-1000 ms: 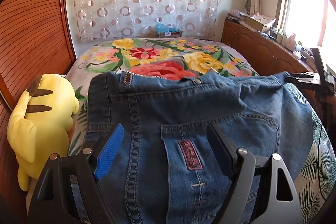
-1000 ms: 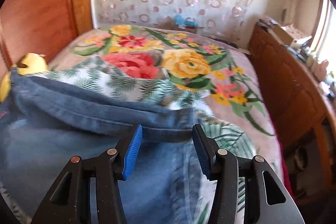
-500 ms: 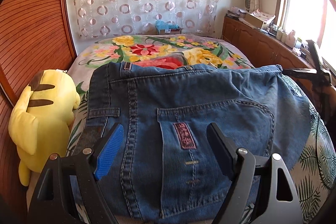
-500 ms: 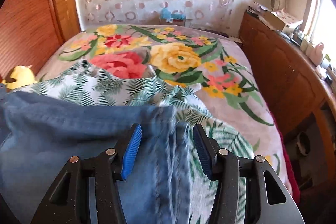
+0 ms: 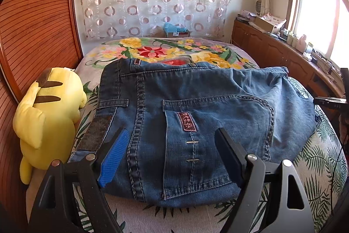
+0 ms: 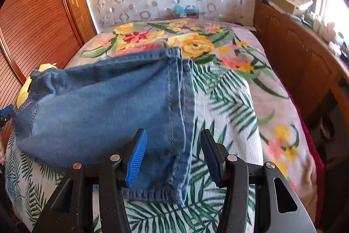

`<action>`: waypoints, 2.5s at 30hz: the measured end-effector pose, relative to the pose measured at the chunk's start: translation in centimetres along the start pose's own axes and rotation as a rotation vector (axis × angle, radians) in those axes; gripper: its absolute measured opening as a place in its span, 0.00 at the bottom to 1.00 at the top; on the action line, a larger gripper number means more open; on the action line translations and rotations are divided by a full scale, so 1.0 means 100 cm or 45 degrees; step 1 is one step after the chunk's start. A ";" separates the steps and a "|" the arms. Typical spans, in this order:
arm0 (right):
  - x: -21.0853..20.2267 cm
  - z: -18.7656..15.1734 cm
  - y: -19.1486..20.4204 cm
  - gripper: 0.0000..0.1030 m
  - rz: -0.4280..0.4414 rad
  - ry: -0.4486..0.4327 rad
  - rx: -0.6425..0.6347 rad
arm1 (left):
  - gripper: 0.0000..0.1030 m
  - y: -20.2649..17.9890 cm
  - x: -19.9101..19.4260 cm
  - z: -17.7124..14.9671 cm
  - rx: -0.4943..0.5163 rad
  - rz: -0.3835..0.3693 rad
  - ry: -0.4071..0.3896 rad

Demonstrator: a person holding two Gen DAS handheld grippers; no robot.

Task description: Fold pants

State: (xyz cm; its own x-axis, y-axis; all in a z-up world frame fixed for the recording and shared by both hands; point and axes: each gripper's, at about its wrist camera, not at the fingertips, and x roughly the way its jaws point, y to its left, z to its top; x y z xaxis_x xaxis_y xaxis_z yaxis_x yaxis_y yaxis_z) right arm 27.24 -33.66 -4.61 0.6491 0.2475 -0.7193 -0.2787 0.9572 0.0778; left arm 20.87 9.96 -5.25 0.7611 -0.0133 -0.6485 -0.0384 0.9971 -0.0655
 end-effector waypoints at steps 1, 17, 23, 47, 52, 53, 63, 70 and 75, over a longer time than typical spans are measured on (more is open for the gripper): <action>0.001 -0.001 -0.001 0.51 0.017 0.013 0.015 | 0.79 0.000 -0.001 -0.001 0.001 0.005 0.000; -0.047 -0.015 -0.016 0.05 0.083 -0.056 0.069 | 0.79 0.019 -0.009 -0.009 -0.018 0.069 0.000; -0.030 -0.029 -0.020 0.05 0.069 0.015 0.065 | 0.79 0.037 -0.001 -0.016 -0.036 0.117 0.038; -0.009 -0.033 -0.005 0.20 0.072 0.047 0.077 | 0.79 0.088 0.015 -0.038 -0.177 0.266 0.173; -0.009 -0.039 -0.011 0.20 0.076 0.037 0.078 | 0.79 0.096 0.027 -0.036 -0.236 0.222 0.204; -0.009 -0.039 -0.011 0.20 0.074 0.035 0.076 | 0.74 0.096 0.029 -0.034 -0.241 0.210 0.204; -0.028 -0.040 -0.003 0.15 0.081 -0.075 0.126 | 0.22 0.082 0.023 -0.028 -0.186 0.181 0.166; -0.054 -0.036 0.003 0.14 0.036 -0.183 0.056 | 0.15 0.075 -0.013 -0.018 -0.179 0.174 0.017; -0.079 -0.039 0.000 0.14 -0.024 -0.239 0.050 | 0.14 0.056 -0.055 -0.011 -0.130 0.143 -0.104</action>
State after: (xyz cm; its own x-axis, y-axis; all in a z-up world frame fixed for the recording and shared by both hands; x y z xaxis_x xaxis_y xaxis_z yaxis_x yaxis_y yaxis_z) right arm 19.39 -36.19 -1.61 0.7754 0.2496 -0.5801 -0.2400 0.9661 0.0948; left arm 15.73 15.57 -2.87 0.7984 0.1079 -0.5924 -0.1886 0.9791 -0.0760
